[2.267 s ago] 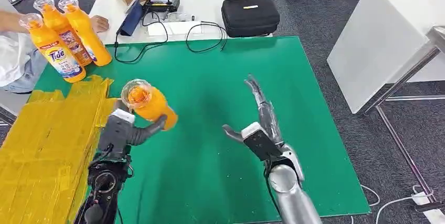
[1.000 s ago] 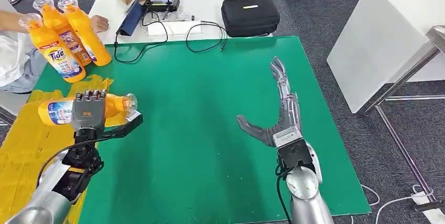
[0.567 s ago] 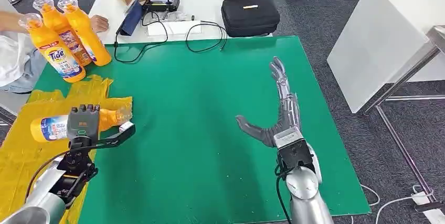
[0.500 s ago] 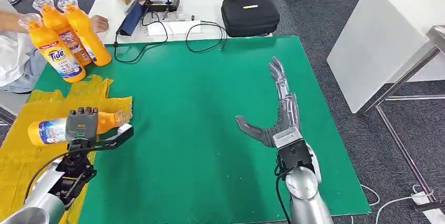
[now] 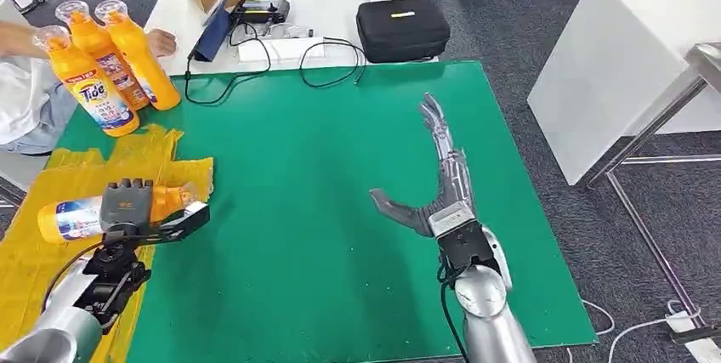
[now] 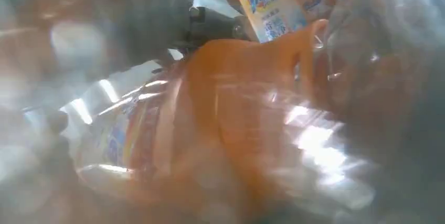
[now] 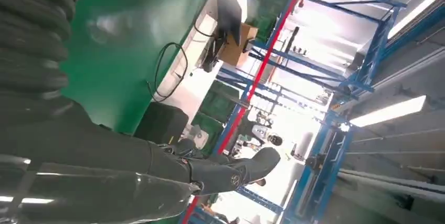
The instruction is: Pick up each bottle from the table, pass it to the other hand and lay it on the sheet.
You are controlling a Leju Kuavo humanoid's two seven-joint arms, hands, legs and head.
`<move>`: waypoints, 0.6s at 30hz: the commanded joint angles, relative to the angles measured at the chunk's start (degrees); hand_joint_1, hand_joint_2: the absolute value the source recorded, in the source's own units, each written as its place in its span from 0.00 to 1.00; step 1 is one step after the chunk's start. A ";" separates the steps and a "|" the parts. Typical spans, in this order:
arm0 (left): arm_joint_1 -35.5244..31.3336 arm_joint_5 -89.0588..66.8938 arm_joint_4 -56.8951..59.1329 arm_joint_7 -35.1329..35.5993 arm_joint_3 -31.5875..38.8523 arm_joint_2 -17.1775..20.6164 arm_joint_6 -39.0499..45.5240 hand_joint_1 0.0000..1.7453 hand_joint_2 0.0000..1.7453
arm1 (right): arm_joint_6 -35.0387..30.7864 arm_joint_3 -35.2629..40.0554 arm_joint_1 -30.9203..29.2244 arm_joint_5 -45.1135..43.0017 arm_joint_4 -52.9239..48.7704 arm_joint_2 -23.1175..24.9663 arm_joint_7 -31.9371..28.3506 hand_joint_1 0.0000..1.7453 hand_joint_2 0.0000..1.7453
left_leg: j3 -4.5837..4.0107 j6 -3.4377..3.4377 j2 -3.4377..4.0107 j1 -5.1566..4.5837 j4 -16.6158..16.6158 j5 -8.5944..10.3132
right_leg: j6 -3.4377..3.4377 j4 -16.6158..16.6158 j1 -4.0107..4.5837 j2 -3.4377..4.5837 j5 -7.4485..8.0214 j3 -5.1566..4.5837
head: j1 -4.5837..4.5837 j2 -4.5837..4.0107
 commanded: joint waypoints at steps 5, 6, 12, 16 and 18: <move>3.61 0.09 5.66 -0.19 4.40 -3.04 0.82 0.00 1.00 | 0.26 1.18 -3.28 0.04 6.74 -0.96 -0.06 0.00 1.00 | 0.39 -0.02 0.23 -0.01 -0.14 -0.04 | 0.01 -0.13 -0.01 0.23 0.04 0.29 | 0.02 -0.02; 3.66 0.09 5.63 -0.24 4.63 -3.15 0.93 0.00 1.00 | 0.30 1.25 -3.29 0.09 6.82 -0.99 -0.03 0.00 1.00 | 0.37 -0.02 0.21 -0.01 -0.12 -0.04 | 0.00 -0.10 0.00 0.21 0.02 0.28 | 0.02 0.00; 4.10 0.09 5.30 -1.09 6.25 -3.79 1.72 0.00 1.00 | 0.36 1.26 -3.25 0.18 7.73 -0.92 0.07 0.00 1.00 | 0.47 -0.03 0.23 -0.01 -0.16 -0.05 | 0.01 -0.15 -0.01 0.24 0.02 0.38 | 0.02 0.00; 4.10 0.09 5.30 -1.09 6.25 -3.79 1.72 0.00 1.00 | 0.36 1.26 -3.25 0.18 7.73 -0.92 0.07 0.00 1.00 | 0.42 -0.02 0.12 -0.04 -0.11 -0.04 | 0.00 -0.06 -0.04 0.14 -0.01 0.35 | 0.00 0.00; 4.10 0.09 5.30 -1.09 6.25 -3.79 1.72 0.00 1.00 | 0.36 1.26 -3.25 0.18 7.73 -0.92 0.07 0.00 1.00 | 0.44 -0.03 0.18 -0.03 -0.12 -0.05 | 0.01 -0.10 -0.03 0.20 0.00 0.36 | 0.00 -0.02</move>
